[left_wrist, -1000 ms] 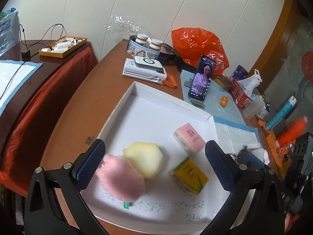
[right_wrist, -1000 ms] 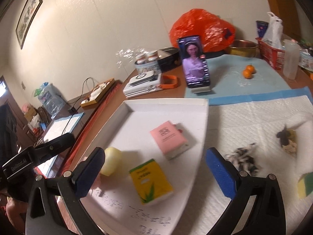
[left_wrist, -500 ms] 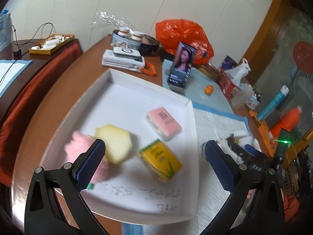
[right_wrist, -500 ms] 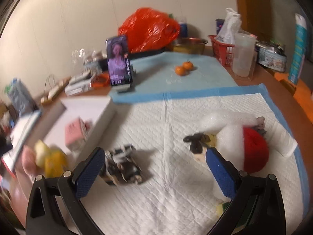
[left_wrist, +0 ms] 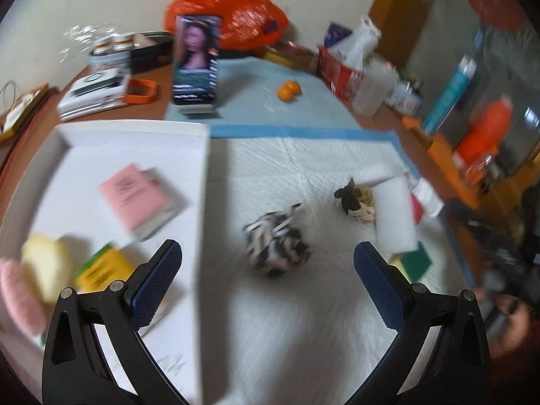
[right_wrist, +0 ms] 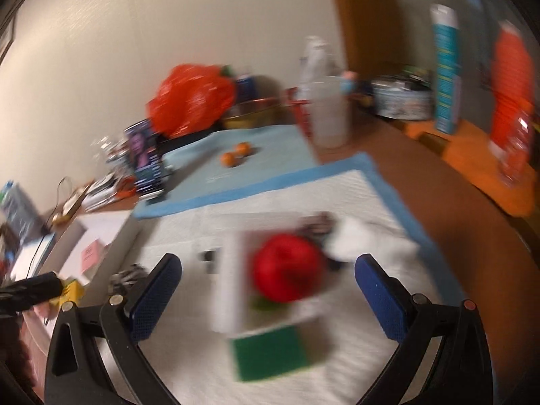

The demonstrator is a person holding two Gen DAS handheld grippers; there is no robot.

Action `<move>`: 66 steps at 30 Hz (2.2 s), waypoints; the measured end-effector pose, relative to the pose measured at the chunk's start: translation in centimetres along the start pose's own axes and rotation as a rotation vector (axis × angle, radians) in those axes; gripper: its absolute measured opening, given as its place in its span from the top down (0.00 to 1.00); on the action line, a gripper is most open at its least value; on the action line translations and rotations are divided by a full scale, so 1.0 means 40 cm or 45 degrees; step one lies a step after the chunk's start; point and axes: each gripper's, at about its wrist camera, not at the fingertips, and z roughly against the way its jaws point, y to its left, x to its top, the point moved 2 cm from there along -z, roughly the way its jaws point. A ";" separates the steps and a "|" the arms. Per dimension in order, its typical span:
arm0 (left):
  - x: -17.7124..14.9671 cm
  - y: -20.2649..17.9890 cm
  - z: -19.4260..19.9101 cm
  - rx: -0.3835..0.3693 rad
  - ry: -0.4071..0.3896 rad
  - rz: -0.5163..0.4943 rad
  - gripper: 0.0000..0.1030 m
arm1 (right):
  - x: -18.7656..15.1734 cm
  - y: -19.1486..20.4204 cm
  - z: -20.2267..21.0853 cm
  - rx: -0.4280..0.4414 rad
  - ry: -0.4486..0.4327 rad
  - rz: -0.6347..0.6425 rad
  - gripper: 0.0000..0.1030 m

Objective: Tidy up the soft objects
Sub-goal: 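Grasp the zebra-print cloth with the left gripper while the right grasps the green sponge, then carry zebra cloth and green sponge into the white tray and open both grippers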

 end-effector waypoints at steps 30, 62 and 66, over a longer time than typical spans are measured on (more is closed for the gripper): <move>-0.045 -0.064 -0.099 -0.052 0.086 -0.025 0.60 | -0.152 0.047 -0.082 0.156 0.349 0.358 0.44; -0.003 0.143 0.358 -0.014 -0.384 0.177 0.60 | 0.130 0.199 0.227 0.448 -0.275 0.111 0.44; -0.009 0.169 0.374 -0.004 -0.399 0.194 0.60 | 0.128 0.233 0.222 0.470 -0.267 0.140 0.44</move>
